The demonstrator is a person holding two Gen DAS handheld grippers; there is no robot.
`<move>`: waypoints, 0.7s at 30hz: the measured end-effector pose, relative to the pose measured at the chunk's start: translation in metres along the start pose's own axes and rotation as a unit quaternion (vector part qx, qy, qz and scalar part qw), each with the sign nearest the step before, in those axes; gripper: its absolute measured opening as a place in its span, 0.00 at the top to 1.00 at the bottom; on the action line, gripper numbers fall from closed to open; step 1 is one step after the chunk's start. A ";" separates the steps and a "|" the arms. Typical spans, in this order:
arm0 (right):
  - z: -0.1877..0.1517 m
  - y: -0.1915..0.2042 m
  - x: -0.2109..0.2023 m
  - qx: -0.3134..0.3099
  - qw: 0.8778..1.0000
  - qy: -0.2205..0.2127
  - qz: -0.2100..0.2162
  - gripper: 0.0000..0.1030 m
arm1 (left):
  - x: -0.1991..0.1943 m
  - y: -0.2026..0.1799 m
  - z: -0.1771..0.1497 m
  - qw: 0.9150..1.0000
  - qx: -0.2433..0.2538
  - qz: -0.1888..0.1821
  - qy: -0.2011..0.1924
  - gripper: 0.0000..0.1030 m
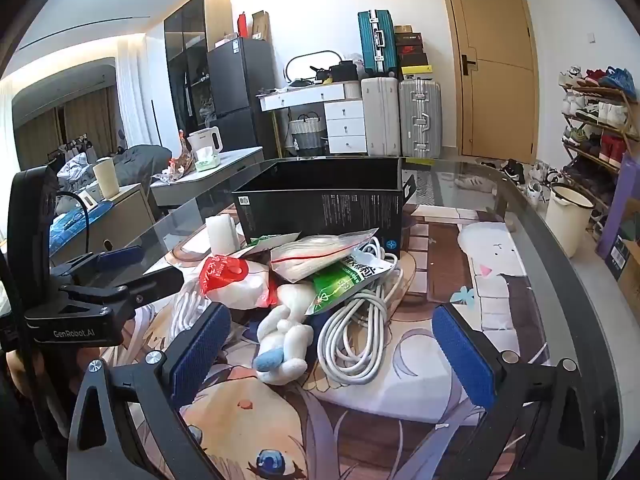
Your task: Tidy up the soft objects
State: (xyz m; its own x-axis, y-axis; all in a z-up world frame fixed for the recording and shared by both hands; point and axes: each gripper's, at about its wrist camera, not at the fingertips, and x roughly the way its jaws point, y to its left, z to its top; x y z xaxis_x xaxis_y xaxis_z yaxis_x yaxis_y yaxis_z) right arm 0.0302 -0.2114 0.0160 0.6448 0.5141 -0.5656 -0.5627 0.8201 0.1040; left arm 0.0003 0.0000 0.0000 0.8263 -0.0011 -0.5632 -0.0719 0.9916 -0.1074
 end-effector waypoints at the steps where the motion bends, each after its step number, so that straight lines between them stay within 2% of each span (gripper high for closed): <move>1: 0.000 0.000 0.000 -0.001 1.000 0.001 -0.002 0.01 | 0.000 0.000 0.000 1.000 0.001 0.002 0.000 0.00; 21: 0.001 -0.004 0.009 0.000 1.000 0.010 -0.005 0.01 | -0.001 -0.003 -0.001 1.000 0.011 -0.006 -0.001 0.00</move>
State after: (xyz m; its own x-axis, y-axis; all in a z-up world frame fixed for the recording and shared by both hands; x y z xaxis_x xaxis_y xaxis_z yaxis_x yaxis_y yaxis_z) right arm 0.0380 -0.2098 0.0113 0.6400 0.5006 -0.5830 -0.5563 0.8252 0.0980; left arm -0.0010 -0.0030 0.0004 0.8280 -0.0126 -0.5606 -0.0499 0.9941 -0.0962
